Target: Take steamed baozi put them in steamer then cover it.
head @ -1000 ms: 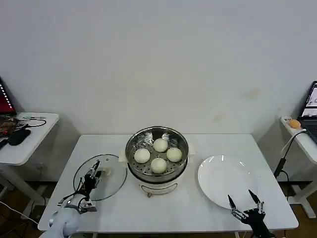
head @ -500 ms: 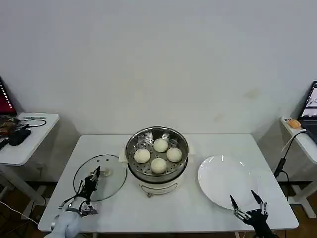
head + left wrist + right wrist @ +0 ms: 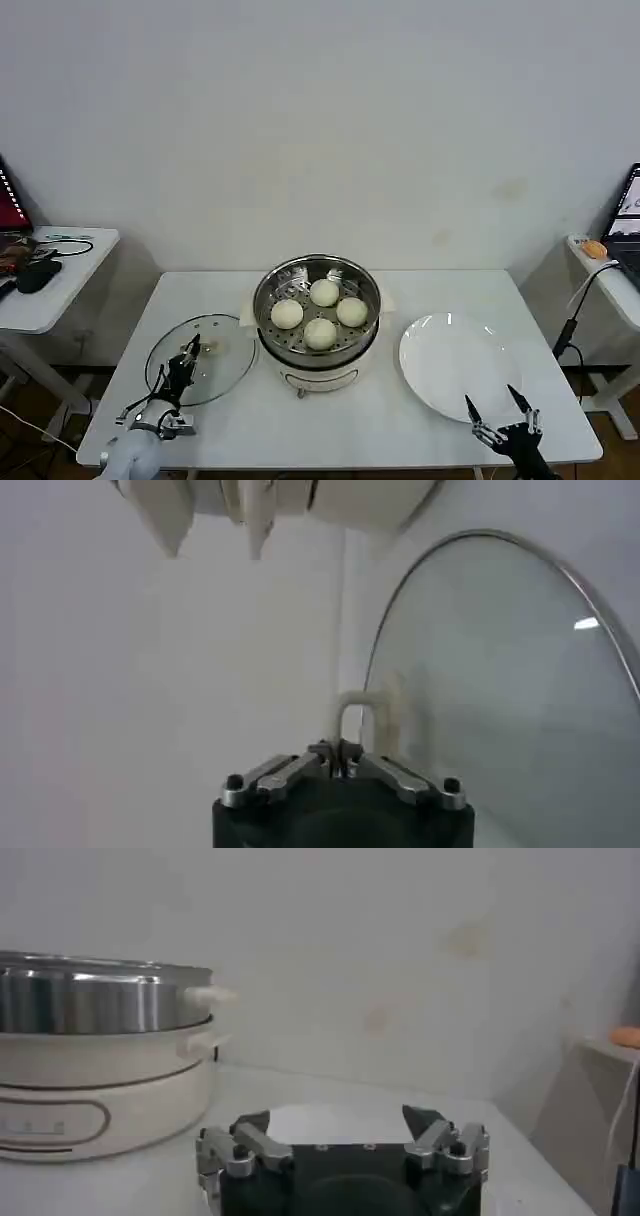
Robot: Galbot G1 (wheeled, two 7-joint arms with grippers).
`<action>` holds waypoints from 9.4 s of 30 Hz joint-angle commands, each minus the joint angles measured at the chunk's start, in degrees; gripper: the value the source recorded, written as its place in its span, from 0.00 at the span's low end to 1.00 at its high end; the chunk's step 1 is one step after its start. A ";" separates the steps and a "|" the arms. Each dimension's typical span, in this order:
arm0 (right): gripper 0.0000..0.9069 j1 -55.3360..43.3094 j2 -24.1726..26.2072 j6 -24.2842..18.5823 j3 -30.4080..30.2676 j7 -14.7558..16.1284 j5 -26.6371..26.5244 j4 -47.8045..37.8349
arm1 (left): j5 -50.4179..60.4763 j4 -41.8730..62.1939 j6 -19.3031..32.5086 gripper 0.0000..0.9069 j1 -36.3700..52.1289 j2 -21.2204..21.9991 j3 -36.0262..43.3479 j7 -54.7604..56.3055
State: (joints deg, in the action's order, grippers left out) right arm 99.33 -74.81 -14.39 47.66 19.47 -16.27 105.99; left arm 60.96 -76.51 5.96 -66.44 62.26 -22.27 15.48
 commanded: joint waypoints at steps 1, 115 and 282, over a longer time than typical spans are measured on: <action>1.00 -0.05 0.05 -0.02 -0.07 0.07 -0.09 0.15 | 0.67 -4.32 0.03 0.01 -1.19 -0.78 -1.61 0.57; 1.00 3.42 -3.52 -1.17 1.01 1.05 2.85 6.13 | -16.31 -30.95 -37.81 0.00 26.51 -14.61 38.81 -14.14; 1.00 0.44 -0.52 -1.94 2.14 2.91 -2.00 2.39 | -103.65 -40.13 -12.78 1.00 -11.31 -4.50 -15.22 -11.10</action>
State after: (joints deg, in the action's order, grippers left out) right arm 99.83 -75.89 -16.68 49.89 22.54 -16.35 108.65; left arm -31.10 -122.78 -19.90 -68.27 52.28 -24.22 5.63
